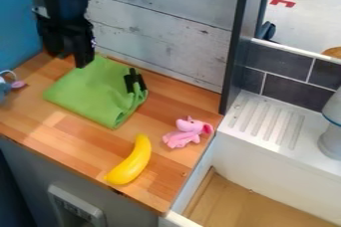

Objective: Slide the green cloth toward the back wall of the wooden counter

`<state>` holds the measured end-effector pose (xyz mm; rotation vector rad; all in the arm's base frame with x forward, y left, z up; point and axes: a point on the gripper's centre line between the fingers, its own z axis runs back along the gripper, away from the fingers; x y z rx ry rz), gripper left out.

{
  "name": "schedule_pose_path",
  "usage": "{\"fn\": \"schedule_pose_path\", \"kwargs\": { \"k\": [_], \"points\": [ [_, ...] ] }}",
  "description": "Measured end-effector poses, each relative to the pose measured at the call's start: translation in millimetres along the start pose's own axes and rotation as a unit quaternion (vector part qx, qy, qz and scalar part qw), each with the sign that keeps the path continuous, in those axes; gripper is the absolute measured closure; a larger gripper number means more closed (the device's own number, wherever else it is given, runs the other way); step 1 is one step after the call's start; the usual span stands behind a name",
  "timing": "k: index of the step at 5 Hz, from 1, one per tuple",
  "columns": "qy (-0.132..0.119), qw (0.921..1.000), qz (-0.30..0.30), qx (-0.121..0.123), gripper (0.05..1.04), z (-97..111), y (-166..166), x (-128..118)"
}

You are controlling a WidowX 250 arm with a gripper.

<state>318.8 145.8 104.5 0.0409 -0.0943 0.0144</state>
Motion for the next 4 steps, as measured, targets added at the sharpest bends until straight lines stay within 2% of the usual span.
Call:
{"fn": "schedule_pose_path", "kwargs": {
  "k": [4],
  "points": [
    [-0.002,1.0,-0.004,0.001,0.081,1.6,-0.4,0.4]
  ]
}}
